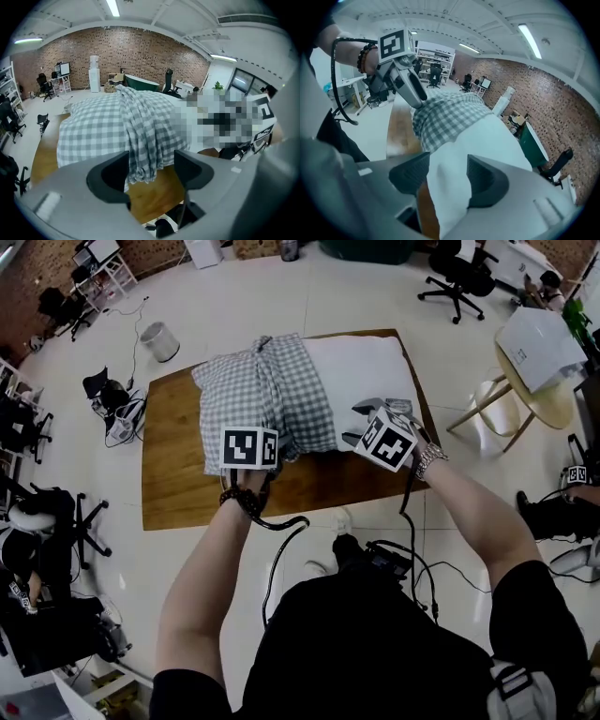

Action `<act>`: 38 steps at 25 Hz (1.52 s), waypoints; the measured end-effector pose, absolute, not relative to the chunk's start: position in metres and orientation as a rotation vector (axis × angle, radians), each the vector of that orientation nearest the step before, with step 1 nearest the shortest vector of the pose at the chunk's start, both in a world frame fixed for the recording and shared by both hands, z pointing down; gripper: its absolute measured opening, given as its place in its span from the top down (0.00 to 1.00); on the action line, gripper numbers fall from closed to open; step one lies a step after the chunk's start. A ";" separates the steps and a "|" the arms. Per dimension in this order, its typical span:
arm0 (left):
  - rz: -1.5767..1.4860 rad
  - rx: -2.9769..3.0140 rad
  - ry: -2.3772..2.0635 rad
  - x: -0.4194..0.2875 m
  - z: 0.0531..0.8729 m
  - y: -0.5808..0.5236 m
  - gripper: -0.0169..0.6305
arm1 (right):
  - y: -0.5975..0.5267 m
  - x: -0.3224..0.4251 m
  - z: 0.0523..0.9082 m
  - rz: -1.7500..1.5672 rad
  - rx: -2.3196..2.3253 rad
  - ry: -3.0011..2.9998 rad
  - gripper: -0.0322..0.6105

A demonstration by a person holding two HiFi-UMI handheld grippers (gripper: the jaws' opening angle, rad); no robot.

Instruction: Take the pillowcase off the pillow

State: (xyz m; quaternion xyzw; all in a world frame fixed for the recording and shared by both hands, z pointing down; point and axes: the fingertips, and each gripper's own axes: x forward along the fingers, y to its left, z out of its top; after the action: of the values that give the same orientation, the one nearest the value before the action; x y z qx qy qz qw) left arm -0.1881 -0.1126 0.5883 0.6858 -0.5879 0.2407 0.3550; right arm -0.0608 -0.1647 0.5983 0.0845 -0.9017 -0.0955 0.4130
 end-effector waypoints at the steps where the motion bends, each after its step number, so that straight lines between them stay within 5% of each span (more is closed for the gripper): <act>1: 0.610 1.761 -1.524 -0.187 0.592 -0.111 0.50 | -0.163 -0.061 0.603 -0.257 0.210 -2.256 0.56; 14: 0.476 1.597 -1.615 -0.186 0.651 -0.106 0.50 | -0.177 -0.067 0.650 -0.569 0.304 -2.101 0.54; 19: 0.477 1.562 -1.695 -0.201 0.667 -0.114 0.61 | -0.188 -0.074 0.666 -0.671 0.361 -2.036 0.55; 26: 0.445 1.559 -1.739 -0.224 0.665 -0.119 0.92 | -0.212 -0.069 0.664 -0.774 0.428 -1.967 0.89; 38: 0.347 1.515 -1.794 -0.269 0.639 -0.095 0.93 | -0.230 -0.039 0.634 -0.752 0.489 -1.936 0.92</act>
State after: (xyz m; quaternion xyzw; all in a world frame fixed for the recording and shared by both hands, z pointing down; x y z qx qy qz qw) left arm -0.2695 -0.0949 0.6386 0.5917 -0.7007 0.1357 0.3749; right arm -0.0387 -0.2302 0.6342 0.2005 -0.7947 -0.3085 0.4828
